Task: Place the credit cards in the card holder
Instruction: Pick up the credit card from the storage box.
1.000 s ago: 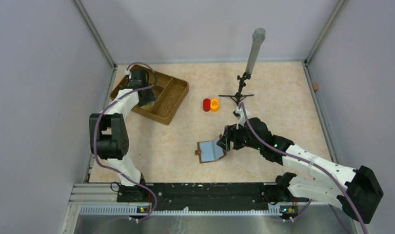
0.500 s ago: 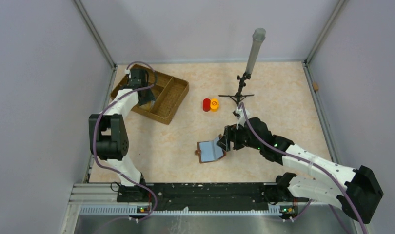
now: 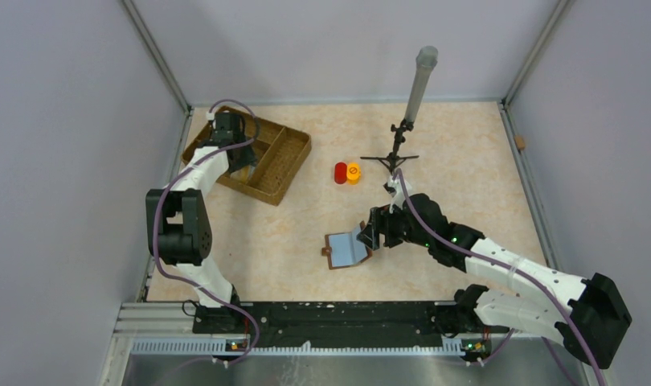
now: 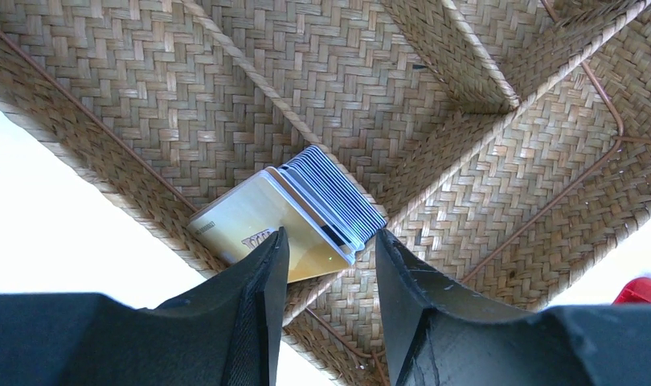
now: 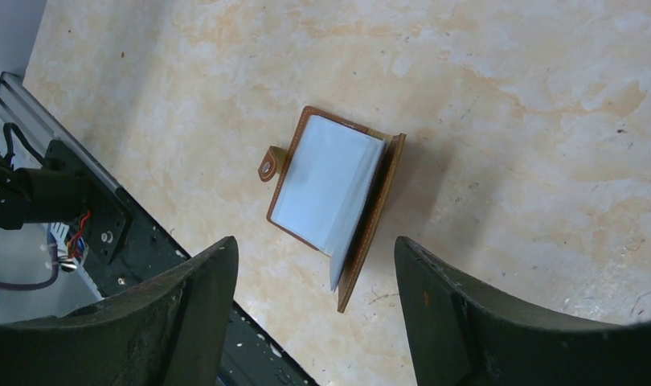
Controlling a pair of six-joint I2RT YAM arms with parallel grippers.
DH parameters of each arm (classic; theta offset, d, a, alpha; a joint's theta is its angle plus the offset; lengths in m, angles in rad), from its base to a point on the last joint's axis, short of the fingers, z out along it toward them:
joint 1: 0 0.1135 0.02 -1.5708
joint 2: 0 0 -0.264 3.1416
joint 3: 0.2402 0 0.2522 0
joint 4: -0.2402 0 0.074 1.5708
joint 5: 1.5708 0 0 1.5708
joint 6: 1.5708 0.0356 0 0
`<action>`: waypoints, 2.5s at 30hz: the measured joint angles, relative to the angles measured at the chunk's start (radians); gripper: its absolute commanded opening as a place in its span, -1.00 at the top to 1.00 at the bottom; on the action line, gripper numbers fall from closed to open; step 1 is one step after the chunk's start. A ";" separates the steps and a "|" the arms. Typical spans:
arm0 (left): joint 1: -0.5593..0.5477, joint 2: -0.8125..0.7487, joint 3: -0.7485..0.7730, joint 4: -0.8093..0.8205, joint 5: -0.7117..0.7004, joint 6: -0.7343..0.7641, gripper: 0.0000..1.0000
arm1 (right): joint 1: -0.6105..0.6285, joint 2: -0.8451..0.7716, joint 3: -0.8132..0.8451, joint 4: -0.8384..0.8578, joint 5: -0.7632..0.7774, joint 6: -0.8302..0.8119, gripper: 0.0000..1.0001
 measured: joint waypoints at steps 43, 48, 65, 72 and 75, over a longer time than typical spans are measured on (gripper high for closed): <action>-0.045 0.066 0.064 -0.041 0.017 0.089 -0.02 | 0.000 -0.001 -0.013 0.000 -0.021 0.009 -0.41; -0.048 0.066 0.064 -0.041 0.016 0.100 0.09 | 0.000 -0.001 -0.013 0.000 -0.021 0.010 -0.41; -0.093 0.051 0.064 -0.051 -0.050 0.122 0.50 | 0.000 -0.001 -0.013 0.000 -0.022 0.011 -0.41; -0.097 0.045 0.064 -0.058 -0.072 0.121 0.62 | 0.000 -0.001 -0.013 0.000 -0.022 0.017 -0.41; -0.098 0.039 0.064 -0.063 -0.085 0.120 0.63 | 0.000 -0.001 -0.013 0.000 -0.022 0.018 -0.41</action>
